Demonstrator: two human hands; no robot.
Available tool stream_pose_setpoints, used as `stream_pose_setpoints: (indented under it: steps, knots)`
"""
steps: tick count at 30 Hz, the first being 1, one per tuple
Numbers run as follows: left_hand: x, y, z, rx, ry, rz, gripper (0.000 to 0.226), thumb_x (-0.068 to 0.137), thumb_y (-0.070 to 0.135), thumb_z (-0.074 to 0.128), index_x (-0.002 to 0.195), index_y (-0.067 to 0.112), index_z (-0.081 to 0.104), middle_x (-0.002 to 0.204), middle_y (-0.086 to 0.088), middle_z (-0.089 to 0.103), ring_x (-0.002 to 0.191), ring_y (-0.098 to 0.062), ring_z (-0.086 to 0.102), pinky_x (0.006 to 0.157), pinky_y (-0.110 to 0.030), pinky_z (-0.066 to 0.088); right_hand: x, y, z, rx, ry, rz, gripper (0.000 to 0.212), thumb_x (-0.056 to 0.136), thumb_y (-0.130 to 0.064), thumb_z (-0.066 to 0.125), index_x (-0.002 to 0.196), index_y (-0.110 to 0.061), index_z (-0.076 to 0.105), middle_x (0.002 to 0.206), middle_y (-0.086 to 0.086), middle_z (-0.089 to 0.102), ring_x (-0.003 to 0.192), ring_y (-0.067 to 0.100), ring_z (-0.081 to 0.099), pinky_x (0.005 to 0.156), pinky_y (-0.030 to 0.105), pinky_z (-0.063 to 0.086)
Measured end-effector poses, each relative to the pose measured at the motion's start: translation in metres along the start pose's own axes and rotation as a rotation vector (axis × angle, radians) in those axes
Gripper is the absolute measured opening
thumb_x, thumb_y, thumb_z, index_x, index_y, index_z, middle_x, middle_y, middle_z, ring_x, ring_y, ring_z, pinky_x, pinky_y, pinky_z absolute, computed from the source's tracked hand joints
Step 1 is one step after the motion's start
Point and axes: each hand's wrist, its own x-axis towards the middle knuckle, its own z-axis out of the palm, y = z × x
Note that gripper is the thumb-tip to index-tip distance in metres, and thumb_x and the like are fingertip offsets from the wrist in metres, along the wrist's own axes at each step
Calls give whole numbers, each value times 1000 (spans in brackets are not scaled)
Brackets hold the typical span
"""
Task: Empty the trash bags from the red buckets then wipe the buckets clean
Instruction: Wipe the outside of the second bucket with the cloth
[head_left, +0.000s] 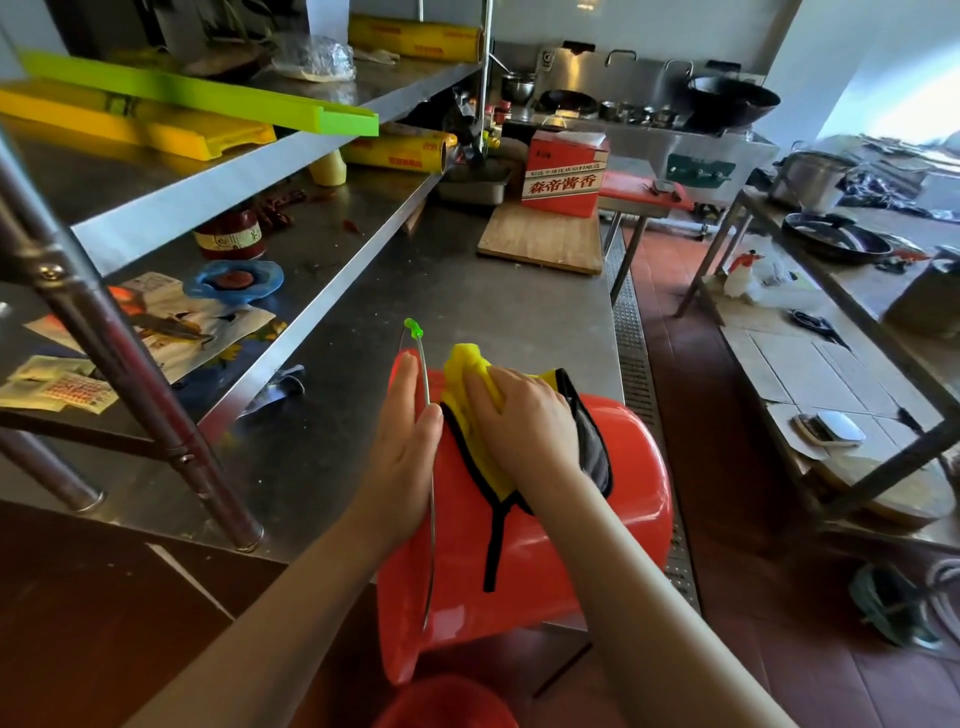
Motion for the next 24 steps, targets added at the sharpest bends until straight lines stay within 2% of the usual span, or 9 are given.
stream_pose_setpoints:
  steps: [3, 7, 10, 12, 15, 16, 19, 21, 24]
  knots:
    - [-2, 5, -1, 35, -29, -16, 69, 97, 49, 30, 158, 29, 6, 164, 20, 5, 145, 13, 6, 124, -33, 12, 1, 28, -14, -46, 9, 121, 55, 98, -62, 33, 72, -19, 56, 85, 7, 69, 86, 35, 61, 73, 39, 44]
    - [-5, 6, 0, 71, -31, -2, 68, 97, 51, 28, 158, 30, 7, 163, 21, 5, 145, 12, 5, 124, -32, 11, 5, 77, -31, -137, -39, 307, 59, 99, -63, 30, 92, -18, 67, 97, 11, 70, 97, 38, 60, 83, 41, 44]
    - [-5, 5, 0, 122, -16, 16, 71, 94, 55, 30, 158, 28, 12, 164, 17, 8, 146, 9, 8, 123, -34, 14, 4, 105, -39, -124, -29, 410, 61, 96, -66, 28, 90, -19, 66, 96, 11, 69, 98, 38, 60, 87, 43, 45]
    - [-2, 9, 0, 145, 4, 1, 75, 90, 56, 34, 157, 26, 18, 163, 13, 14, 145, 6, 15, 120, -31, 21, 2, 117, -45, -88, -20, 473, 55, 96, -65, 32, 87, -21, 64, 94, 10, 68, 96, 37, 59, 84, 42, 46]
    - [8, 19, 1, 163, 58, -50, 75, 84, 52, 39, 152, 21, 29, 157, 3, 24, 130, 3, 31, 95, -6, 30, -1, 128, -50, -53, -26, 528, 48, 94, -63, 36, 86, -23, 61, 92, 8, 66, 88, 33, 56, 78, 40, 46]
    - [12, 22, 1, 153, 76, -74, 75, 83, 53, 41, 150, 20, 31, 155, 1, 25, 126, 3, 32, 88, -4, 31, -1, 130, -50, -55, -25, 534, 46, 94, -62, 37, 88, -23, 60, 95, 8, 66, 88, 34, 56, 78, 41, 46]
    - [19, 24, 5, 65, 76, -164, 69, 96, 50, 46, 155, 23, 22, 160, -3, 23, 133, -6, 31, 98, -22, 28, -1, 132, -49, -61, -18, 561, 41, 94, -56, 37, 102, -23, 59, 106, 13, 66, 100, 37, 58, 84, 42, 46]
    - [18, 24, 8, 32, 45, -190, 65, 101, 47, 42, 156, 26, 16, 162, -1, 23, 142, -13, 30, 99, -27, 27, -2, 134, -50, -60, -29, 599, 44, 95, -56, 36, 116, -23, 57, 115, 15, 64, 108, 38, 57, 88, 43, 44]
    - [14, 22, 4, 21, 23, -155, 79, 86, 57, 40, 157, 29, 18, 162, 5, 23, 137, -3, 27, 103, -27, 25, -7, 142, -55, -51, -72, 658, 53, 94, -59, 34, 130, -24, 51, 123, 16, 62, 114, 39, 56, 93, 43, 42]
